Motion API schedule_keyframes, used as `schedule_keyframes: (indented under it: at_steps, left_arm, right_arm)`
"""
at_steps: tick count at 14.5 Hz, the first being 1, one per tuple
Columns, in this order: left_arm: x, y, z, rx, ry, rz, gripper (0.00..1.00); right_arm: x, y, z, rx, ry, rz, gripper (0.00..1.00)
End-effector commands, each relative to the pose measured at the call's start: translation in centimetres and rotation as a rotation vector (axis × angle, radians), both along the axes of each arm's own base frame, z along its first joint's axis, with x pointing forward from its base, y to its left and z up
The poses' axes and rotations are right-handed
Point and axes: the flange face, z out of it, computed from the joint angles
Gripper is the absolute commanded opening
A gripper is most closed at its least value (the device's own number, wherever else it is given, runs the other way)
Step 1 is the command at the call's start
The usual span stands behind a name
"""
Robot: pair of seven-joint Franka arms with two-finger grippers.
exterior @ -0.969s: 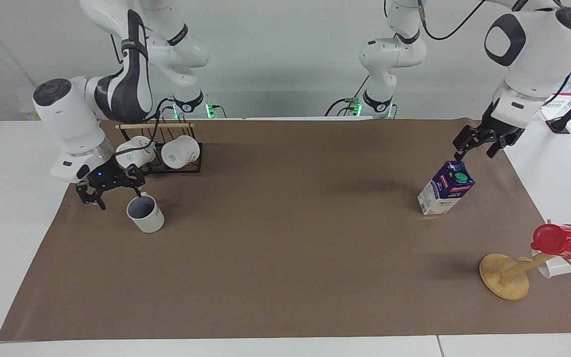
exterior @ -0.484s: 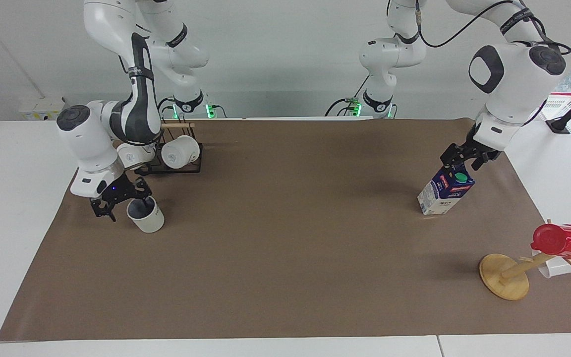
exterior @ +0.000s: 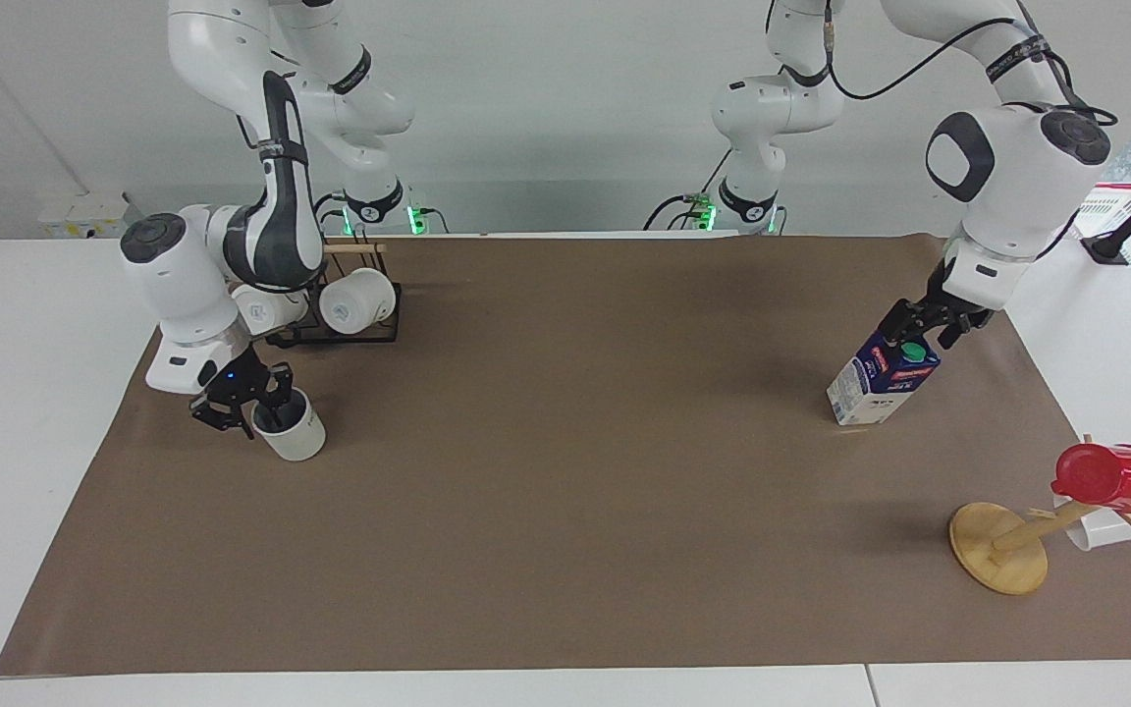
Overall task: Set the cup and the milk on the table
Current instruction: 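Grasp the white mug with the right gripper while the left gripper grasps the carton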
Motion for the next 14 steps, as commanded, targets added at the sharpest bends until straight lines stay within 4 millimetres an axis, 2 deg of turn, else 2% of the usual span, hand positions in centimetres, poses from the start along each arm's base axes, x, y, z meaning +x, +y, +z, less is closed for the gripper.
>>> schedule_keyframes:
  at_steps: [1,2,4,6,7,8,9,10,12,14]
  left_arm:
    - [-0.5,-0.4,-0.5,0.004,-0.011,-0.008,1.00]
    - [-0.6,-0.4,-0.5,0.004,-0.009,-0.008,1.00]
    - [-0.5,-0.6,-0.4,0.004,-0.011,-0.013,1.00]
    - [-0.5,-0.7,-0.1,0.005,-0.016,-0.030,1.00]
    - [-0.5,-0.6,-0.2,0.005,-0.014,-0.030,1.00]
    - [-0.5,-0.8,-0.1,0.004,-0.014,-0.021,0.90]
    - [-0.5,-0.9,-0.1,0.004,-0.014,-0.015,0.11]
    - [-0.6,-0.8,-0.1,0.004,-0.010,-0.024,0.00]
    - [-0.5,-0.8,0.0,0.005,-0.010,-0.032,0.00]
    - [-0.3,-0.8,0.4,0.006,-0.020,-0.033,0.00]
  right_arm:
    - [-0.1,0.9,0.1,0.022,-0.006,-0.045,0.00]
    - [0.2,1.2,0.6,0.024,0.004,-0.041,0.00]
    - [2.2,1.5,3.6,0.036,0.038,-0.060,0.00]
    - [3.7,4.7,7.6,0.054,0.069,-0.121,0.00]
    - [4.2,6.6,8.4,0.059,0.082,-0.138,0.00]
    - [4.7,9.3,8.4,0.063,0.089,-0.150,0.00]
    - [4.7,11.9,8.7,0.069,0.083,-0.178,0.00]
    - [4.7,14.2,8.5,0.079,0.074,-0.218,0.00]
    - [3.9,20.2,8.3,0.102,0.044,-0.254,0.00]
    - [2.9,23.4,7.7,0.103,0.049,-0.225,0.00]
